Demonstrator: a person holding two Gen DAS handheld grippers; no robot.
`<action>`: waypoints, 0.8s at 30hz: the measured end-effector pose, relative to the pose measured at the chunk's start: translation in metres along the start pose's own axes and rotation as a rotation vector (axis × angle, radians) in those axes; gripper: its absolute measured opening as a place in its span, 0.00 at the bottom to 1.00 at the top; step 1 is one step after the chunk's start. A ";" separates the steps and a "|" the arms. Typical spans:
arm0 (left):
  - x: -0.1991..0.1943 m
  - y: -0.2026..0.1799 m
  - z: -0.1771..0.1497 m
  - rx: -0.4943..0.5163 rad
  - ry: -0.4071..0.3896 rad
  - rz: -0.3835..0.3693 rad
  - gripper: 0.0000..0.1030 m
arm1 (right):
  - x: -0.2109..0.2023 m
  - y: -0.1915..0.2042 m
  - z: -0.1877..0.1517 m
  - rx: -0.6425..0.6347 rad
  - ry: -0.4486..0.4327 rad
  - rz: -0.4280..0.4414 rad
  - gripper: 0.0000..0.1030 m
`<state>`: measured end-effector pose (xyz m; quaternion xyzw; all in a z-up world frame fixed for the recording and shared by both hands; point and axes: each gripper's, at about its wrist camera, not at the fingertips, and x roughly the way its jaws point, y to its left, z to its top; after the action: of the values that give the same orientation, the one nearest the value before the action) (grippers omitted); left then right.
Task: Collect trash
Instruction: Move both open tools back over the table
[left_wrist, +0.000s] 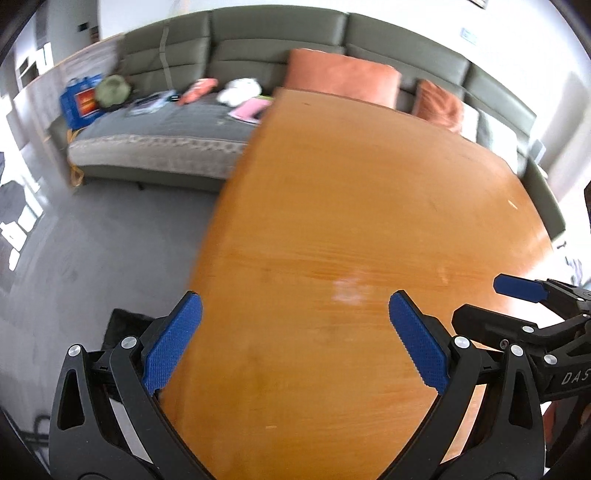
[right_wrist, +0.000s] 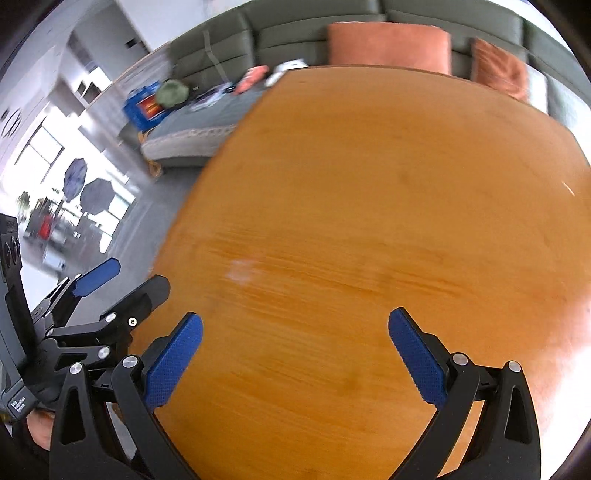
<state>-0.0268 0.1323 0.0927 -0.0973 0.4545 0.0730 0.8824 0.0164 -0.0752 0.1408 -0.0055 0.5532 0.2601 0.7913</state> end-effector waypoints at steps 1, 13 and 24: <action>0.003 -0.008 0.000 0.011 0.006 -0.011 0.95 | -0.002 -0.009 -0.004 0.014 -0.004 -0.009 0.97; 0.028 -0.080 -0.009 0.068 0.044 -0.090 0.95 | -0.014 -0.093 -0.046 0.098 -0.062 -0.100 0.97; 0.050 -0.122 -0.036 0.104 0.038 -0.097 0.95 | -0.002 -0.131 -0.075 0.132 -0.120 -0.152 0.97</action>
<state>0.0000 0.0074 0.0445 -0.0749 0.4691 0.0044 0.8799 0.0055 -0.2119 0.0769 0.0203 0.5188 0.1620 0.8392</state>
